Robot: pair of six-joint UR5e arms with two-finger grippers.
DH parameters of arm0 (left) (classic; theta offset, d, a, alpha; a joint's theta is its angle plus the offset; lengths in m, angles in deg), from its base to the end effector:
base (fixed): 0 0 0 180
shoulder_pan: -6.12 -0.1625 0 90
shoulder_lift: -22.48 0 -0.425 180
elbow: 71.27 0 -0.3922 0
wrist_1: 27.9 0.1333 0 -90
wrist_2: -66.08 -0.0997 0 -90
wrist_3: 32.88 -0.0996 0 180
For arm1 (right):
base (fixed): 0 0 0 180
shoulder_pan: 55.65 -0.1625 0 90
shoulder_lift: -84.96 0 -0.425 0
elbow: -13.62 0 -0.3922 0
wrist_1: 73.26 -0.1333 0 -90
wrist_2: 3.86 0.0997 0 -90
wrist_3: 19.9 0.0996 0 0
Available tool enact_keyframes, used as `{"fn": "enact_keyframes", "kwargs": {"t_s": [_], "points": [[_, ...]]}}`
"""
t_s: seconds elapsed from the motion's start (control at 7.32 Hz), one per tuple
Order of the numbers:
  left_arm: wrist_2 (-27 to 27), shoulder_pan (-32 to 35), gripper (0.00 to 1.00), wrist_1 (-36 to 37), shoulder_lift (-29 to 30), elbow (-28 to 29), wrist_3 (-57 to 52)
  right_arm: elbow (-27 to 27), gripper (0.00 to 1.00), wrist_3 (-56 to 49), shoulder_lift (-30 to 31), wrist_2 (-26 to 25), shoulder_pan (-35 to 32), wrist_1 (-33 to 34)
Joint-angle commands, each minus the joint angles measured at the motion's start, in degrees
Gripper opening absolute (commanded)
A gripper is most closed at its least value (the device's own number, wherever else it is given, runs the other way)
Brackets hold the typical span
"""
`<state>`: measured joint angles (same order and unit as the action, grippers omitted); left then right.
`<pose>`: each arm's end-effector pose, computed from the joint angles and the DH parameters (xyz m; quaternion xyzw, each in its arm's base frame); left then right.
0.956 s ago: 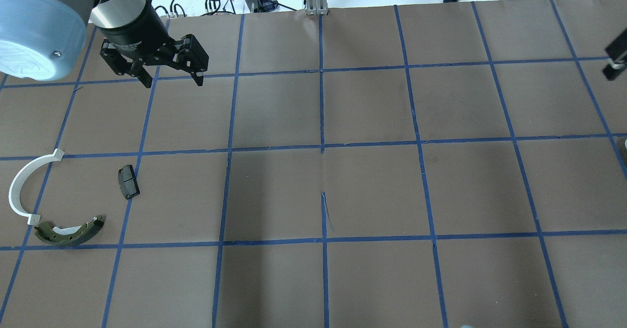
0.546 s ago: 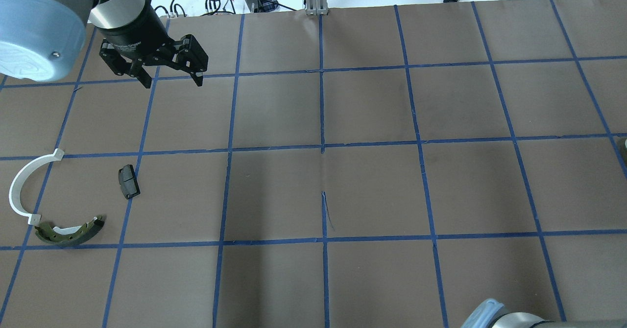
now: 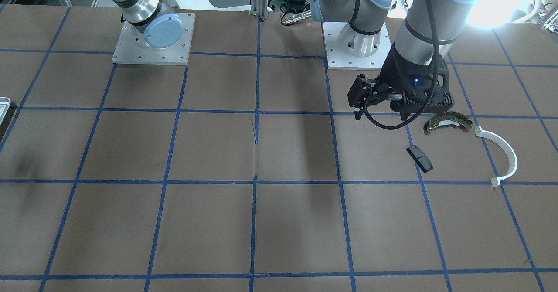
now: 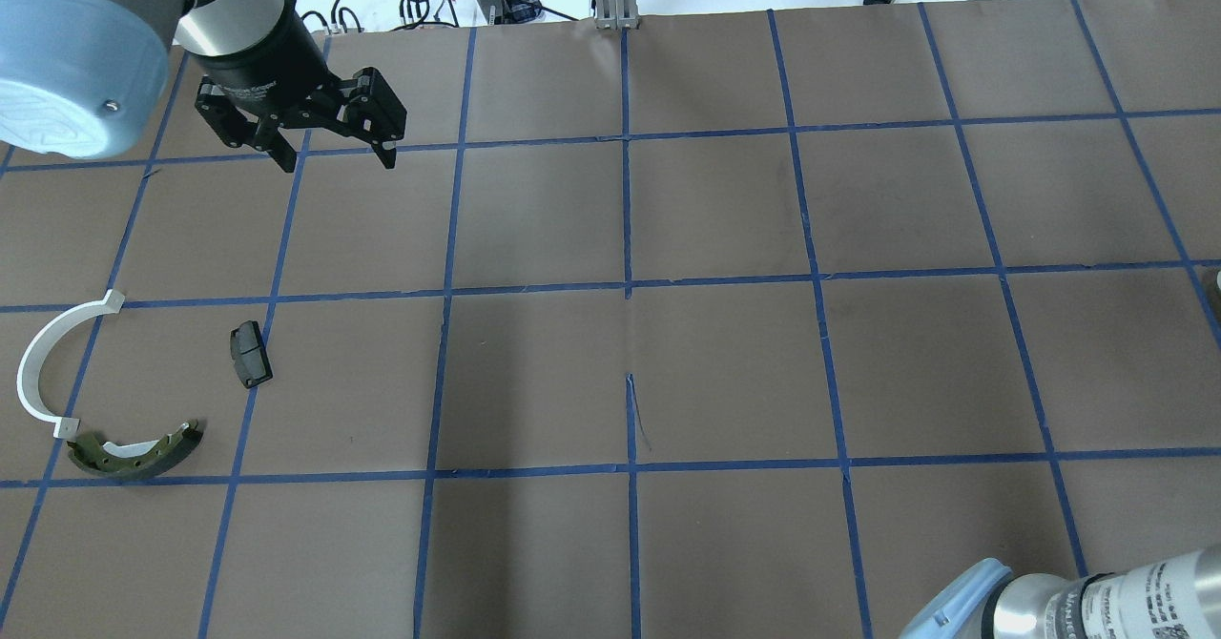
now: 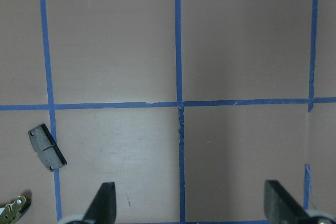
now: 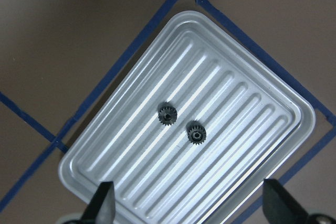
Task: Place bearing gear from tray to pile
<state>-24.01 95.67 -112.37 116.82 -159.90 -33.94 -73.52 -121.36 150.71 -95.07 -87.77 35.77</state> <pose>-0.1290 -0.5289 0.4709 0.0053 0.9997 -0.0223 0.0011 -0.4683 -0.4489 0.3034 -0.3713 0.9282 0.0141 0.0184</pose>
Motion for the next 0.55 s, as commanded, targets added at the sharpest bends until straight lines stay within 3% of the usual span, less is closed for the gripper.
{"fn": "enact_keyframes", "kwargs": {"t_s": [0.0, 0.41], "points": [[0.00, 0.01, 1.00, 0.00, 0.14, 0.13, 0.00, -1.53, 0.98, -17.03, -5.26, 0.42, 0.92, 7.22], [0.00, 0.01, 1.00, 0.00, 0.05, 0.04, 0.00, -8.90, 0.93, -28.16, -6.51, 0.51, 1.18, 19.62]]}}
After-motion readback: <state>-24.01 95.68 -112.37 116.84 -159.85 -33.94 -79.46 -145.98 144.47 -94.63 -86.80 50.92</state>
